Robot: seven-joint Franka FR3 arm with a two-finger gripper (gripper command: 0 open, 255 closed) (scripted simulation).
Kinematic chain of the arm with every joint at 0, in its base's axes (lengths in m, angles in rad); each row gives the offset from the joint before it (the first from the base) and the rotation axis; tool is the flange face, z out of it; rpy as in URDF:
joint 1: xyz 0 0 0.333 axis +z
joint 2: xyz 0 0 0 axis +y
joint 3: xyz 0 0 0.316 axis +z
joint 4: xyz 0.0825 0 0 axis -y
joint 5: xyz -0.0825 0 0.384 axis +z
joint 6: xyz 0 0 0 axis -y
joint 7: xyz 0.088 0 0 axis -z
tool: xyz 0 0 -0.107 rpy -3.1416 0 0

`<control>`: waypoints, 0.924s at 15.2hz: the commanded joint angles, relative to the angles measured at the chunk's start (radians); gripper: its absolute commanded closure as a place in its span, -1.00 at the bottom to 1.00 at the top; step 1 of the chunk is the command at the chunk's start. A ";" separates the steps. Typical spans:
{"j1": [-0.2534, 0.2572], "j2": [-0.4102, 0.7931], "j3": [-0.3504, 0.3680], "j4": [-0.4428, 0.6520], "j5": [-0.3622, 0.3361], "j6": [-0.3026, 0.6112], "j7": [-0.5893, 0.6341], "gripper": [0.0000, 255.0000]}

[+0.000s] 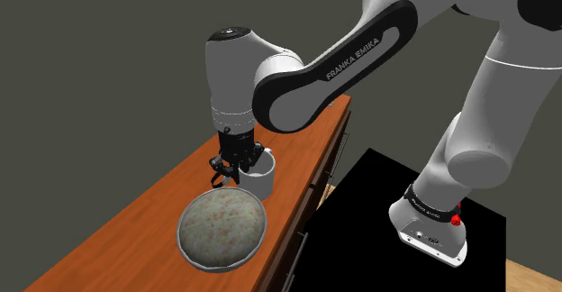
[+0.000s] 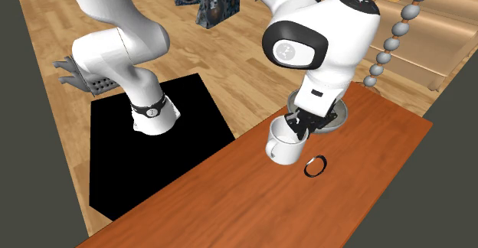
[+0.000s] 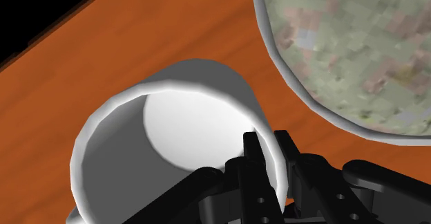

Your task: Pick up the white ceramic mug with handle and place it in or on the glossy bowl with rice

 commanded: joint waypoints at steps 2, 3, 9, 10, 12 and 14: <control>0.000 0.000 0.000 0.000 0.000 0.000 0.000 1.00; 0.000 0.000 0.000 0.000 0.000 0.000 0.000 1.00; -0.006 -0.035 0.005 0.022 0.028 -0.049 -0.019 1.00; -0.008 -0.043 0.006 0.028 0.035 -0.061 -0.024 1.00; -0.010 -0.059 0.007 0.041 0.047 -0.087 -0.032 1.00; -0.012 -0.073 0.008 0.055 0.058 -0.112 -0.040 1.00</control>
